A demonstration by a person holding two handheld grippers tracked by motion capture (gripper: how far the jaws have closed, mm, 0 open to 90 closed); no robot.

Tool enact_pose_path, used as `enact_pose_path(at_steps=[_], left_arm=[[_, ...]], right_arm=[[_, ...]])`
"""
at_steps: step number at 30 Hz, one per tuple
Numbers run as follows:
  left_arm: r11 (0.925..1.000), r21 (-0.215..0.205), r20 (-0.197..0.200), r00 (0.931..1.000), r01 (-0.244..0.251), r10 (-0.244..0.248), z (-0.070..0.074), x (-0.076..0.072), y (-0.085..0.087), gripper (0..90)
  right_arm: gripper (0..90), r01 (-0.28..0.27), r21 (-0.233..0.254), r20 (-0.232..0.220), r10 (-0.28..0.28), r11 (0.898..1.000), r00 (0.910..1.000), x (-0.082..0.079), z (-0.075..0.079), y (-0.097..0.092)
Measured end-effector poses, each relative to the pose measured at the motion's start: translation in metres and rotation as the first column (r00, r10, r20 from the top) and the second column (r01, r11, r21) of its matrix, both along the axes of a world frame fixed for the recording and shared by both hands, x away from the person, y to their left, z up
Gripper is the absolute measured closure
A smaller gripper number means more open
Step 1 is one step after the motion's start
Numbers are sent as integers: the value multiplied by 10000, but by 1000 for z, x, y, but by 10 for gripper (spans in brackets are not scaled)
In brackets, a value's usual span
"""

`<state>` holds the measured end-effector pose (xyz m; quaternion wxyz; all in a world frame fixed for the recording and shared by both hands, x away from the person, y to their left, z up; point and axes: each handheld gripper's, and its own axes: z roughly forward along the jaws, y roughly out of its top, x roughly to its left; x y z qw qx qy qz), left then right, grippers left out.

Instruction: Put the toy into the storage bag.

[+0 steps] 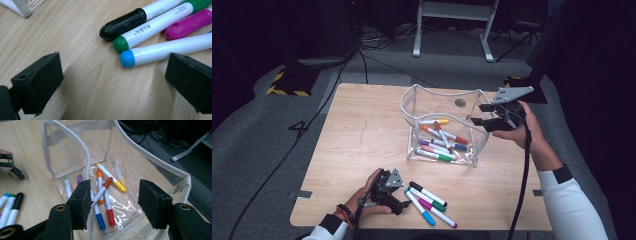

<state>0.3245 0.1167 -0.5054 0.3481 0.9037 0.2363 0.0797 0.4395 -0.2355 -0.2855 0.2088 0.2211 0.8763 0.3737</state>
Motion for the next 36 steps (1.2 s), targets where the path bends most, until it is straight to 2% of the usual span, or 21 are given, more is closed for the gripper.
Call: enact_pose_path(at_steps=[5,9,15,18,23,25,27,28,30,32,35,36], left_arm=[[10000,1,0,10000,-4,4,0,0,0,16],[10000,25,4,10000,19,-19,0,0,0,16],[10000,19,4,10000,13,-13,0,0,0,16],[10000,25,5,10000,17,-17,0,0,0,16],[10000,23,5,10000,16,-16,0,0,0,16],[10000,31,7,10000,25,-25,0,0,0,16],[10000,27,5,10000,22,-22,0,0,0,16],[10000,16,3,10000,11,-11,0,0,0,16],[10000,16,3,10000,9,-9,0,0,0,16],[10000,18,4,10000,14,-14,0,0,0,16],[10000,34,5,10000,26,-26,0,0,0,16],[10000,34,5,10000,26,-26,0,0,0,16]], right_arm=[[422,-223,498,296,209,9985,9993,-29,-1,-17],[401,-471,837,481,432,9954,9979,-52,-7,-28],[382,-693,1072,544,637,9918,9965,-75,-31,-31],[388,-871,1059,487,823,9906,9954,-82,-49,-28],[383,-1108,908,106,1102,9897,9938,-89,-77,-18],[380,-1340,983,-210,1367,9861,9904,-91,-90,-12],[380,-1365,933,-227,1392,9862,9900,-91,-96,-8],[375,-1588,862,-503,1635,9835,9853,-92,-108,-1],[393,-1650,805,-652,1704,9830,9832,-92,-116,4],[414,-1965,742,-1016,2034,9777,9738,-92,-128,14],[400,-2333,468,-1284,2375,9713,9629,-93,-140,29],[400,-2333,468,-1284,2375,9713,9629,-93,-140,29]])
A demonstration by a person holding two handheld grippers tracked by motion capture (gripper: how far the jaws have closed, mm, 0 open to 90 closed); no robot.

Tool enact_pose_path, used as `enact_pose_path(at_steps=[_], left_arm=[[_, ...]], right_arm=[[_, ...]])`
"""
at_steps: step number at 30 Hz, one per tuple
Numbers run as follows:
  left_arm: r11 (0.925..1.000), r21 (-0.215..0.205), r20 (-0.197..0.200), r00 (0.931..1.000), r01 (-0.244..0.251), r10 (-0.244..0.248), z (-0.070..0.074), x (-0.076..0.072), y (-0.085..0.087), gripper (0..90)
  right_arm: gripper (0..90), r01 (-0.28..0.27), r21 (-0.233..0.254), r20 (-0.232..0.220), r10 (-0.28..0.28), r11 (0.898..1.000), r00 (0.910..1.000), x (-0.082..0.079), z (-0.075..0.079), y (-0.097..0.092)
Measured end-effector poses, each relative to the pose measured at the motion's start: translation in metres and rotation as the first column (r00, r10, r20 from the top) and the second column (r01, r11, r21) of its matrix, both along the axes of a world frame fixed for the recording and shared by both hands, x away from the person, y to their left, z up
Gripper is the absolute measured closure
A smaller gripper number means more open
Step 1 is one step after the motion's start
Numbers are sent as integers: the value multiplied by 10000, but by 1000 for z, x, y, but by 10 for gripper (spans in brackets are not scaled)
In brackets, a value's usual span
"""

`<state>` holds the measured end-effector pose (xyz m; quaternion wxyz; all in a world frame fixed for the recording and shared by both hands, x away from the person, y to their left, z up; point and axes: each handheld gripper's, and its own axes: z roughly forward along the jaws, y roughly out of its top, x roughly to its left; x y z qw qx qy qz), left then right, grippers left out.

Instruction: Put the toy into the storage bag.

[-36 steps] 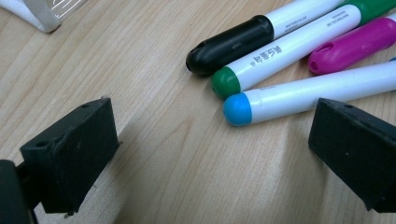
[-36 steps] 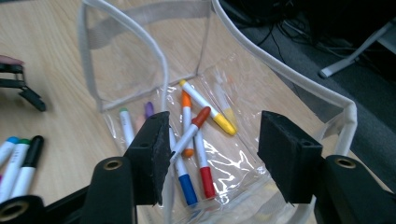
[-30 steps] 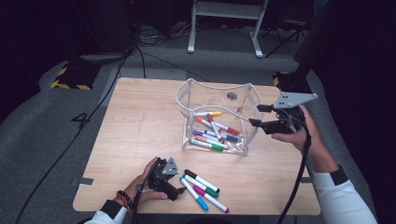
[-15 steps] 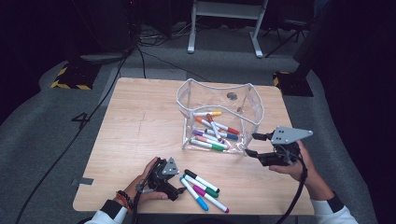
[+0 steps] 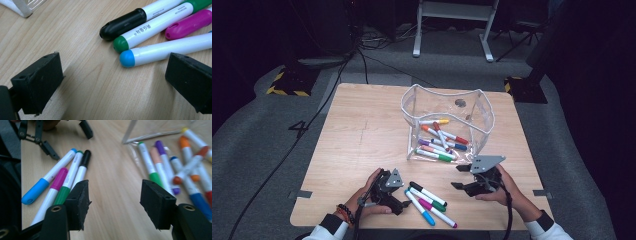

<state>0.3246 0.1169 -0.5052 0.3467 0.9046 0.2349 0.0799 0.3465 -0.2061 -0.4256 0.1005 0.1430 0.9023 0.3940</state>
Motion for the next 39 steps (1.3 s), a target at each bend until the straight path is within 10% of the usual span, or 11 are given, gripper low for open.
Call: enact_pose_path(at_steps=[18,39], left_arm=[[10000,-10,1,10000,-6,6,0,0,0,16],[9996,-34,-1,9996,273,-273,0,-14,-11,16]], right_arm=[[421,-1296,-771,-760,1238,9886,9894,11,-54,85],[685,-379,-841,-985,296,9957,9947,40,-64,73]])
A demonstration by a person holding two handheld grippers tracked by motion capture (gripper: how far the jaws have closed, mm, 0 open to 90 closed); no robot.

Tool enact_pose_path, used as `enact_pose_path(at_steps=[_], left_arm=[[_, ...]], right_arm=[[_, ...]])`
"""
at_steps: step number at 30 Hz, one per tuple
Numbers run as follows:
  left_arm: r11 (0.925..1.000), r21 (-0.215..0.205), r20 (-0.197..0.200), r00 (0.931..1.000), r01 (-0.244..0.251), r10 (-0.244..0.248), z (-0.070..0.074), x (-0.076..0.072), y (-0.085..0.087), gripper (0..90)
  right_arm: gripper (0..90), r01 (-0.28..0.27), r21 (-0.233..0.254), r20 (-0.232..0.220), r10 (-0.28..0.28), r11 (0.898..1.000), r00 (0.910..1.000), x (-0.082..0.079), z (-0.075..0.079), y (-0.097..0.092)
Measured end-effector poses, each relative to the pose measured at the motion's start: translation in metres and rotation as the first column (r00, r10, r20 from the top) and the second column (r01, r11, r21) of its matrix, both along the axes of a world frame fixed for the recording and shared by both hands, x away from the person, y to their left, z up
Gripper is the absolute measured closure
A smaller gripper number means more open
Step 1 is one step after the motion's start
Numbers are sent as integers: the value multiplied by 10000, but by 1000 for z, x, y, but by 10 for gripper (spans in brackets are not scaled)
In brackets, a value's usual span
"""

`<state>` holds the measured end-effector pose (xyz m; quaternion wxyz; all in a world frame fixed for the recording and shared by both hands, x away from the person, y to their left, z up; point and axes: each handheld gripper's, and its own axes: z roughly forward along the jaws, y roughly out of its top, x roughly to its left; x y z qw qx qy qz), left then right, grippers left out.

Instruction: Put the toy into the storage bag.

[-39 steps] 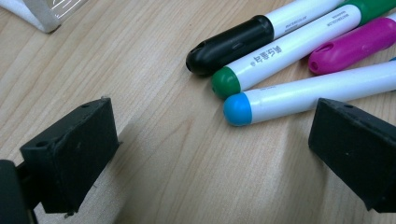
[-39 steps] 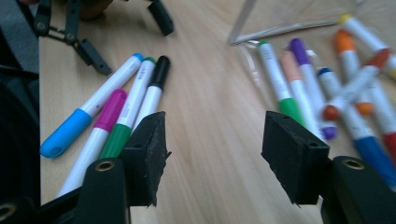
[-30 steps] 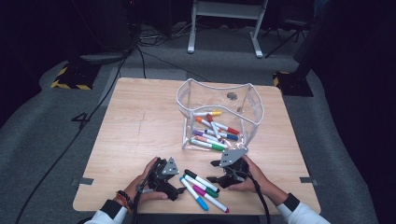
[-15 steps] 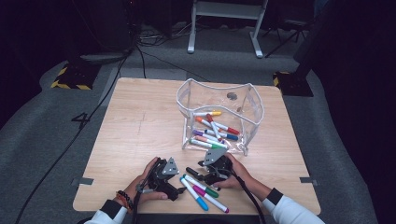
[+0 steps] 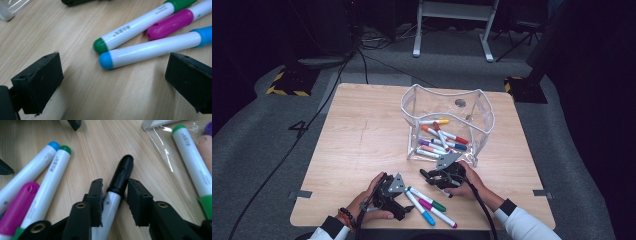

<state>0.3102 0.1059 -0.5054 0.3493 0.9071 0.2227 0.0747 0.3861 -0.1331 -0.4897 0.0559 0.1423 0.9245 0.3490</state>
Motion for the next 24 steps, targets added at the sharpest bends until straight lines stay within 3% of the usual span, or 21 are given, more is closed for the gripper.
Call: enact_pose_path(at_steps=[3,17,24], left_arm=[[9999,32,-17,9999,103,-103,0,-3,-3,16],[9993,87,-5,9993,361,-361,0,-7,-12,11],[9994,73,-8,9994,345,-345,0,-5,-13,10]], right_arm=[[733,103,20,-32,-103,9999,9999,2,0,-12],[739,814,-195,-65,-815,9965,9966,3,3,-79],[740,946,67,150,-947,9955,9954,0,12,-93]])
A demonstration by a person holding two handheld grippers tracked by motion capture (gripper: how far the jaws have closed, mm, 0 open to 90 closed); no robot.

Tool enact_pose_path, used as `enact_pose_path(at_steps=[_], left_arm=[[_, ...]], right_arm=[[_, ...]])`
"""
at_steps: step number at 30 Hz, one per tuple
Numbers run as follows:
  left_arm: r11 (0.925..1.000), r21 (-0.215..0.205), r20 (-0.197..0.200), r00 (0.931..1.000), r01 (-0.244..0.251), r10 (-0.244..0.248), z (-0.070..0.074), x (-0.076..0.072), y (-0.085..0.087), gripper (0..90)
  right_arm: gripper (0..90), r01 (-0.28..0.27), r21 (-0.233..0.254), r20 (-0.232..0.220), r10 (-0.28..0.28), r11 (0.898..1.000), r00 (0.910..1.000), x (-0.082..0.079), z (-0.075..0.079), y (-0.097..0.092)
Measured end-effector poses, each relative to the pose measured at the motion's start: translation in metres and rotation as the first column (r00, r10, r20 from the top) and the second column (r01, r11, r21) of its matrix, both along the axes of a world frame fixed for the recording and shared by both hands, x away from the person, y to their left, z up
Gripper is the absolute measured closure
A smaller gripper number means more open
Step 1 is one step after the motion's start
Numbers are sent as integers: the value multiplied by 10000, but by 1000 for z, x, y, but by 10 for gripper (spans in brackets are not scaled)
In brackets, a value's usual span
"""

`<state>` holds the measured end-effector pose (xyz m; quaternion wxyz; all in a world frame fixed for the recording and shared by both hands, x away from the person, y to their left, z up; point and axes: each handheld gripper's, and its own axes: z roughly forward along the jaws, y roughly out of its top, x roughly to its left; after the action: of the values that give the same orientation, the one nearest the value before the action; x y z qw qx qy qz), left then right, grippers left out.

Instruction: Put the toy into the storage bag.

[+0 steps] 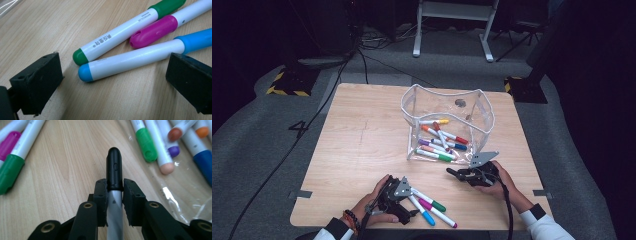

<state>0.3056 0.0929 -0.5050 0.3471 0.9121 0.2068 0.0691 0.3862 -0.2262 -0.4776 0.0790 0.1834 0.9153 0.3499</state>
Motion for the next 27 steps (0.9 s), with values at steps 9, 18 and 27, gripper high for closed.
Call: enact_pose_path(at_steps=[9,18,27], left_arm=[[10000,-53,3,10000,1,-1,0,2,1,10],[10000,-35,1,10000,-48,48,0,4,3,10],[10000,-36,-1,10000,-45,45,0,5,3,10]], right_arm=[[740,-79,641,513,46,9979,9987,-7,29,-10],[740,-272,1106,1222,135,9935,9924,-12,64,-13],[740,-6,1640,1266,-205,9865,9917,-7,64,-19]])
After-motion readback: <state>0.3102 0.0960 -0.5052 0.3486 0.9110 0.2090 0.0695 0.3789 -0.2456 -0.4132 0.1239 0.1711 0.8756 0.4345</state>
